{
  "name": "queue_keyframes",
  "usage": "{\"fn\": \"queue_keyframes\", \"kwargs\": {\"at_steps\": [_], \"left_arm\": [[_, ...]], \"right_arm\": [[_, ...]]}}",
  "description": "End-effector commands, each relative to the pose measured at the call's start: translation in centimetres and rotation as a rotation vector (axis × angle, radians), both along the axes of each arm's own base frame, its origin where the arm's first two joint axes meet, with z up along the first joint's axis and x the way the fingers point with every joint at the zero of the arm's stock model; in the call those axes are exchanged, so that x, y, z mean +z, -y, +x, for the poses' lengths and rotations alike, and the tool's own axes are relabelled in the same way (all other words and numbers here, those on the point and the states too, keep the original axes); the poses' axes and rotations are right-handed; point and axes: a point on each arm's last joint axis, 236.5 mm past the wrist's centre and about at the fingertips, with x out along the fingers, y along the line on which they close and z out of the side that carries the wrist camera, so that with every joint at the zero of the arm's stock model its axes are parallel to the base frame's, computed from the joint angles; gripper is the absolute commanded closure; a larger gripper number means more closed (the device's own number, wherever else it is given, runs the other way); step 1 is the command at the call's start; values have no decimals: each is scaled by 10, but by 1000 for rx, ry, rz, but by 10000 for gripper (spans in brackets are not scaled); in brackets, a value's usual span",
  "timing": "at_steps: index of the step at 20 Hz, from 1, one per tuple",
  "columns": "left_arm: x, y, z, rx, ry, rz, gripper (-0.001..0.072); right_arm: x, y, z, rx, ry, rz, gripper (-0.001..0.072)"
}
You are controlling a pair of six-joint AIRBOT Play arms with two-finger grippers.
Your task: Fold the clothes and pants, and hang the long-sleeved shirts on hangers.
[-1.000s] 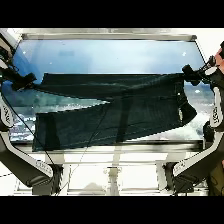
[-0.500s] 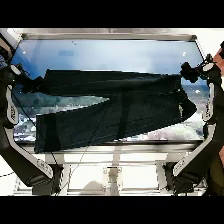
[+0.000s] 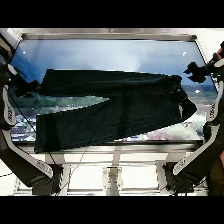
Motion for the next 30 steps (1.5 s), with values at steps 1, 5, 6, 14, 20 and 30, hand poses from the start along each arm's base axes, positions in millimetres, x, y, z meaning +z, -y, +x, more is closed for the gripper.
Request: {"fn": "queue_keyframes", "kwargs": {"at_steps": [1, 5, 6, 14, 20, 30], "left_arm": [[22, -34, -64, 80, -213, 102, 324], [57, -26, -83, -43, -246, 93, 324], [67, -20, -88, -77, -241, 84, 324], [38, 33, -184, -204, -93, -72, 326], [35, 70, -251, -132, -47, -247, 325], [2, 87, -358, -69, -413, -266, 325]], "right_arm": [[27, 14, -36, 16, -74, -49, 263], [43, 10, -89, 196, -222, -143, 265], [48, 3, -101, 250, -247, -146, 267], [80, -42, -179, 381, -279, -149, 390], [56, -71, -234, 423, -272, -171, 390], [0, -92, -272, 508, -336, -129, 361]]}}
